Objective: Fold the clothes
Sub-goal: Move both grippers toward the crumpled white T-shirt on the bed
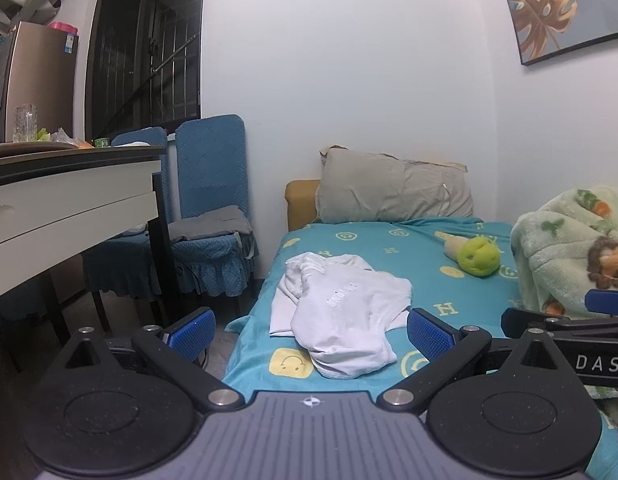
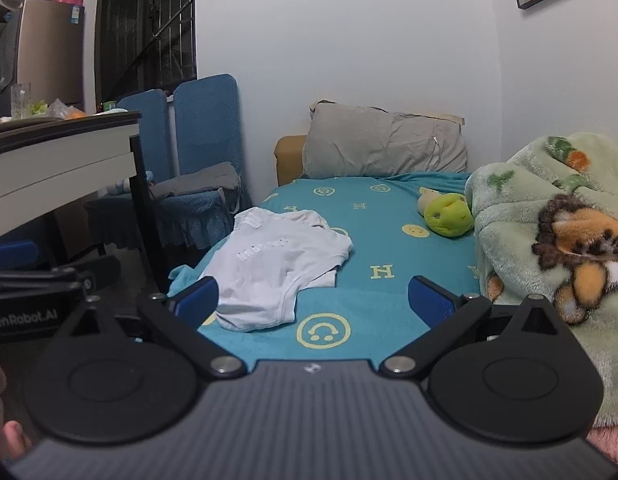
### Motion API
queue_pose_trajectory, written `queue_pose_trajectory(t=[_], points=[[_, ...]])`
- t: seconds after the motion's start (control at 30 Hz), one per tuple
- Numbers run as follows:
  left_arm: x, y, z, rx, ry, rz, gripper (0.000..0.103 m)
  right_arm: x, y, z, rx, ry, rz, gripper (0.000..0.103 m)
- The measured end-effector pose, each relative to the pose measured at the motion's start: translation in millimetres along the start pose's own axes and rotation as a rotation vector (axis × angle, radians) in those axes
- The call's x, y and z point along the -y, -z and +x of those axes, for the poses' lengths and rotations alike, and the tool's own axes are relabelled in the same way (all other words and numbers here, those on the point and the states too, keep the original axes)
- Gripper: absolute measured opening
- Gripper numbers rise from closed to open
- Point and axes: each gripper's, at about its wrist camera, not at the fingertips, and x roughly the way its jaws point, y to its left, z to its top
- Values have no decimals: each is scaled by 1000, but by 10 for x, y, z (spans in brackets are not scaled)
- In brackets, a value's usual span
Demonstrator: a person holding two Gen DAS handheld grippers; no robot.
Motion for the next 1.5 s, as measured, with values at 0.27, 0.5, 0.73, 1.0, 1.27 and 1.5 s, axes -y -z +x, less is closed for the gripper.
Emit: queue_pose_trajectory(t=[0.27, 0.5, 0.73, 1.0, 1.27, 1.5], points=[[-168, -67, 56, -24, -11, -42, 103, 9, -64, 7, -4, -3, 24, 103], [-134, -45, -10, -7, -24, -34, 103, 29, -48, -27, 3, 8, 39, 103], [-101, -20, -4, -9, -29, -23, 103, 40, -43, 3, 1, 8, 41, 103], [-158, -40, -27, 10, -34, -43, 103, 68, -67, -24, 8, -3, 56, 103], [-166, -43, -48, 14, -21, -61, 103, 66, -87, -42, 12, 0, 65, 103], [-156, -39, -85, 27, -17, -76, 103, 98, -85, -30, 12, 9, 69, 103]])
